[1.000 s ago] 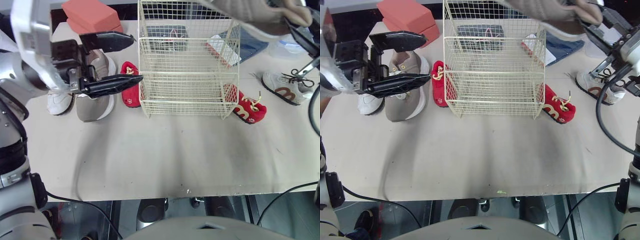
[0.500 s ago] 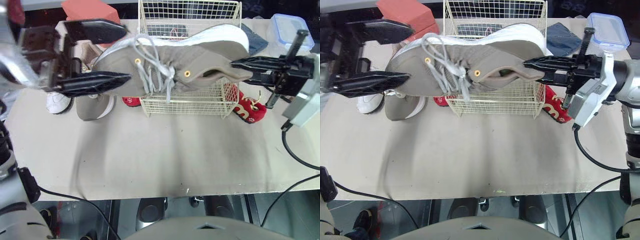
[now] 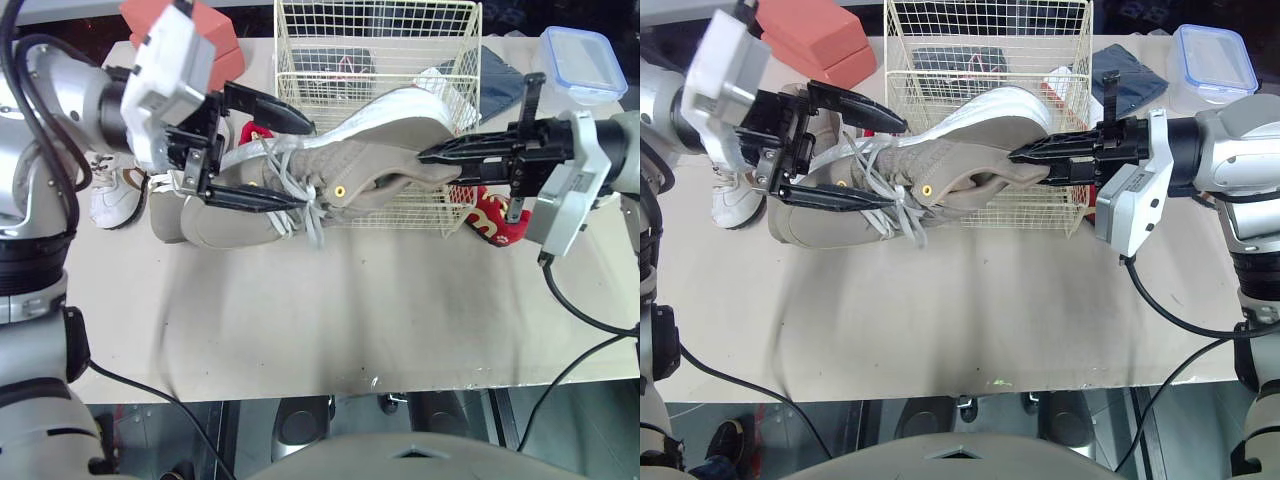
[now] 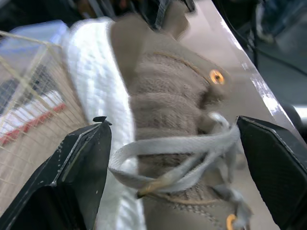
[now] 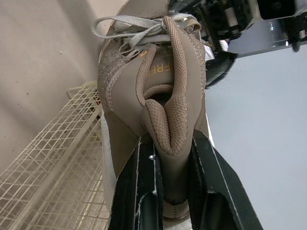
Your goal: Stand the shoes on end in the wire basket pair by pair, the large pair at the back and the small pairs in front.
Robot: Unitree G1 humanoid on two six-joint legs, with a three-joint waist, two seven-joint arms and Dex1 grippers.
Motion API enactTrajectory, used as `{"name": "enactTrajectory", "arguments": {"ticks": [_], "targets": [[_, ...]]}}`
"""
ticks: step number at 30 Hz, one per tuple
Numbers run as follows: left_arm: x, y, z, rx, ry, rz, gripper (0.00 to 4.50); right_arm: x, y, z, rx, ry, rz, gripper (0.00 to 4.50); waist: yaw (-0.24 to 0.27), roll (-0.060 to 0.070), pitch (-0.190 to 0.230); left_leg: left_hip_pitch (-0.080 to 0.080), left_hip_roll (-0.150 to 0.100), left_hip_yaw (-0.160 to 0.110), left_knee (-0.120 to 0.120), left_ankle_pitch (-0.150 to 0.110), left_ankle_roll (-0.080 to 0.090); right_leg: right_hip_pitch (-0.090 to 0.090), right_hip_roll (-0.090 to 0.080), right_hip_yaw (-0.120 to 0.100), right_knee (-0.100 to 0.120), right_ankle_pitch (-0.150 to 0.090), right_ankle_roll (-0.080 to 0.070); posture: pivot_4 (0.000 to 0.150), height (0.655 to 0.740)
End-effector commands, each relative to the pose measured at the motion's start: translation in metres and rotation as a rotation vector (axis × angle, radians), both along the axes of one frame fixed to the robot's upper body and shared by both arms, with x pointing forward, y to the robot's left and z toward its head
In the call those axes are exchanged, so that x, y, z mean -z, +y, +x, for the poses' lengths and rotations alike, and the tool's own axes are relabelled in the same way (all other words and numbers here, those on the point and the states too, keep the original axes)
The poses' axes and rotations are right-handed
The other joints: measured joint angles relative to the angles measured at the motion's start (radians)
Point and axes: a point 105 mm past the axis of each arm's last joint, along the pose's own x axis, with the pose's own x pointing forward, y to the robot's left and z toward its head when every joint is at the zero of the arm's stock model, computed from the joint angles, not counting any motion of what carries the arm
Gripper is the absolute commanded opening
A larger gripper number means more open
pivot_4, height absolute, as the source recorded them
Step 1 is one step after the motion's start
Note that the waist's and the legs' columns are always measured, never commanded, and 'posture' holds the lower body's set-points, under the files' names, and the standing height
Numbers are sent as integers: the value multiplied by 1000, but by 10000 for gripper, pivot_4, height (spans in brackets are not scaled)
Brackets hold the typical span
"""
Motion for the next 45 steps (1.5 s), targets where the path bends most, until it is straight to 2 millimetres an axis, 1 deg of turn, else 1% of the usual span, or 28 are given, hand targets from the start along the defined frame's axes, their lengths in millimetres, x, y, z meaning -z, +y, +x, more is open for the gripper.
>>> {"name": "enactTrajectory", "arguments": {"ticks": [1,5,6,7,8,9,11,12,13,15,16,22,26,27,28,29,30,32,33,34,35,36,38,39,42,45], "targets": [[0,2,-1,33,-26,92,45000,-16,5,-8,-20,-53,22,192,0,0,0,0,0,0,0,0,0,0,0,0,0,0,0,1500,6860],[5,2,-1,57,-10,147,45000,-15,6,-6,-8,-43,11,192,0,0,0,0,0,0,0,0,0,0,0,0,0,0,0,1500,6860],[6,2,1,56,-11,156,39717,-15,7,-6,-6,-42,11,0,0,0,0,0,0,0,0,0,0,0,0,0,0,0,0,1500,6860],[6,2,2,55,-12,161,37480,-15,7,-6,-4,-42,9,0,0,0,0,0,0,0,0,0,0,0,0,0,0,0,0,1500,6860],[7,2,2,55,-11,164,32406,-15,7,-6,-2,-42,9,0,0,0,0,0,0,0,0,0,0,0,0,0,0,0,0,1500,6860],[8,2,2,56,-8,169,28607,-15,8,-5,-1,-42,10,0,0,0,0,0,0,0,0,0,0,0,0,0,0,0,0,1500,6860],[10,1,3,59,-5,177,18057,-15,9,-6,0,-42,13,0,0,0,0,0,0,0,0,0,0,0,0,0,0,0,0,1500,6860],[10,1,2,60,-3,180,15642,-16,10,-6,0,-43,16,0,0,0,0,0,0,0,0,0,0,0,0,0,0,0,0,1500,6860],[12,1,2,62,0,185,10677,-17,11,-6,0,-44,20,0,0,0,0,0,0,0,0,0,0,0,0,0,0,0,0,1500,6860],[14,1,2,61,1,199,3375,-20,12,-6,-2,-45,32,0,0,0,0,0,0,0,0,0,0,0,0,0,0,0,0,1500,6860],[15,2,2,60,0,205,900,-21,13,-6,-2,-45,40,0,0,0,0,0,0,0,0,0,0,0,0,0,0,0,0,1500,6860],[17,7,4,39,-23,212,475,-26,13,-5,6,-36,71,0,0,0,0,0,0,0,0,0,0,0,0,0,0,0,0,1500,6860],[10,4,8,35,-69,147,475,-35,10,-2,27,-50,107,0,0,0,0,0,0,0,1,0,0,0,0,0,1,0,0,1500,6860],[8,4,8,32,-68,130,475,-36,9,-1,32,-50,113,9173,0,0,0,0,0,0,1,0,0,0,0,0,1,0,0,1500,6860],[5,3,8,31,-68,101,475,-38,7,0,43,-48,122,12573,0,0,0,0,0,0,1,0,0,0,0,0,1,0,0,1500,6860],[2,2,8,27,-67,71,475,-40,5,2,55,-44,134,18814,0,0,0,0,0,0,1,0,0,0,0,0,1,0,0,1500,6860],[-1,2,8,23,-67,48,475,-42,3,3,67,-38,146,22305,1,0,0,0,0,0,1,0,0,0,0,0,1,0,0,1500,6860],[-5,3,9,10,-66,8,475,-45,-2,6,92,-33,165,32282,0,0,0,0,0,0,1,0,0,0,0,0,1,0,0,1500,6860],[-9,3,10,-3,-71,-20,475,-48,-6,9,114,-31,182,34483,0,0,0,0,0,0,1,0,0,0,0,0,1,1,-1,1500,6860],[-12,4,11,-16,-81,-49,475,-50,-10,11,136,-29,199,41210,0,0,0,0,0,0,1,0,0,0,0,0,1,1,-1,1500,6860],[-16,3,12,-28,-91,-80,475,-52,-15,14,158,-23,218,43456,0,0,0,0,0,0,1,0,0,0,0,0,1,1,-1,1500,6860],[-20,3,12,-37,-97,-113,475,-54,-19,17,183,3,251,44333,0,0,0,0,0,0,1,0,0,0,0,0,1,1,-1,1500,6860],[-26,1,12,-51,-107,-175,475,-51,-31,24,245,87,305,44333,1,0,0,0,0,0,1,0,0,0,-1,1,1,1,-1,1500,6860],[-28,0,13,-61,-117,-207,475,-48,-38,27,282,163,343,44333,2,0,0,0,0,0,1,0,0,0,-1,1,1,1,-1,1500,6860],[-34,-1,15,-94,-141,-278,475,-42,-52,33,349,322,436,44333,1,-1,0,0,0,0,1,0,0,1,-2,2,1,1,-1,1500,6860],[-40,-1,20,-142,-194,-361,475,-36,-63,36,392,579,594,44333,1,-1,0,0,0,-1,1,0,0,1,-2,2,2,1,-1,1500,6860]]}}
